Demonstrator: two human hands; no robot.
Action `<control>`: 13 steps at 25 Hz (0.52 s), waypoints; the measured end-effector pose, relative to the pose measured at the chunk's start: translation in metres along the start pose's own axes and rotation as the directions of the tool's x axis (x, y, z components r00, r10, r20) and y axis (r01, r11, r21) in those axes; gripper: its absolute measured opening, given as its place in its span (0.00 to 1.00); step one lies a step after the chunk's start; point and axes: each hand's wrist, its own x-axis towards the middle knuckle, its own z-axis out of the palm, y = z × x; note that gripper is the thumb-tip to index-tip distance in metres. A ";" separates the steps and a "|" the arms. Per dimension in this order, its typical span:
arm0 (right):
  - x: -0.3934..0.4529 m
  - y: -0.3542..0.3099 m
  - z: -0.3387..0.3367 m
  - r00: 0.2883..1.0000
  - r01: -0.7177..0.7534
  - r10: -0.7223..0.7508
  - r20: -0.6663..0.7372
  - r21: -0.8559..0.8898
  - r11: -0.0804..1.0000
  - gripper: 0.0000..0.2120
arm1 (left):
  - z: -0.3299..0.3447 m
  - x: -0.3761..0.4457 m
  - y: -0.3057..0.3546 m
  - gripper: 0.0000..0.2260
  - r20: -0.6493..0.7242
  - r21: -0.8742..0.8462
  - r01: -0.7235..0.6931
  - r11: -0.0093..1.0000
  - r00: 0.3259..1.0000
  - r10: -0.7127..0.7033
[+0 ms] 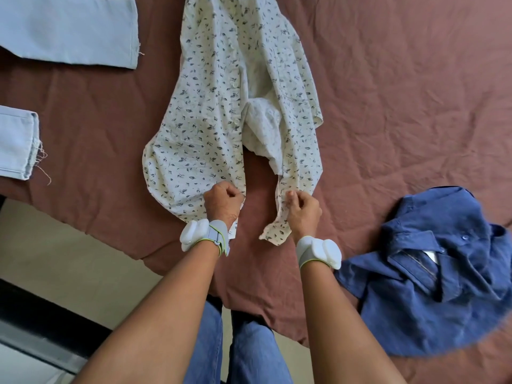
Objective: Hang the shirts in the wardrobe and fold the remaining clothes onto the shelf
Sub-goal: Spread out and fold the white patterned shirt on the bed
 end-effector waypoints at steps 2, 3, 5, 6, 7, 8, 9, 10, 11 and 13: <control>0.002 -0.005 0.003 0.995 0.066 -0.068 -0.079 -0.029 0.997 0.06 | -0.001 -0.004 0.002 0.02 -0.010 -0.005 -0.030 1.000 1.000 0.029; 0.005 -0.009 0.006 0.991 0.096 -0.100 -0.091 -0.043 0.994 0.05 | -0.001 -0.005 0.003 0.02 -0.014 -0.015 -0.044 0.999 0.999 0.044; 0.012 -0.015 0.014 0.991 0.117 -0.124 -0.038 -0.164 0.979 0.06 | 0.001 -0.005 0.004 0.04 -0.011 -0.068 -0.067 0.995 0.998 0.067; 0.013 -0.016 0.018 0.994 0.102 -0.109 -0.012 -0.264 0.959 0.10 | 0.002 -0.003 0.003 0.05 -0.006 -0.100 -0.073 0.992 0.997 0.072; 0.015 -0.015 0.023 0.996 0.079 -0.086 -0.002 -0.352 0.933 0.15 | 0.003 -0.002 0.002 0.06 -0.002 -0.130 -0.071 0.989 0.997 0.071; 0.014 -0.015 0.028 0.998 0.056 -0.066 -0.010 -0.408 0.911 0.18 | 0.004 0.000 0.000 0.06 0.002 -0.151 -0.059 0.987 0.998 0.060; 0.015 -0.016 0.032 0.998 0.029 -0.048 -0.033 -0.436 0.899 0.20 | 0.004 0.001 -0.001 0.06 0.006 -0.165 -0.041 0.985 0.999 0.043; 0.015 -0.018 0.034 0.998 0.002 -0.033 -0.059 -0.455 0.890 0.20 | 0.005 0.002 -0.001 0.06 0.013 -0.179 -0.021 0.984 1.000 0.024; 0.017 -0.018 0.036 0.997 -0.012 -0.029 -0.078 -0.471 0.882 0.19 | 0.005 0.003 -0.001 0.07 0.021 -0.195 -0.006 0.981 1.000 0.010; 0.019 -0.014 0.036 0.996 0.005 -0.044 -0.083 -0.417 0.909 0.12 | 0.007 0.003 0.000 0.07 0.033 -0.234 0.007 0.972 0.999 0.001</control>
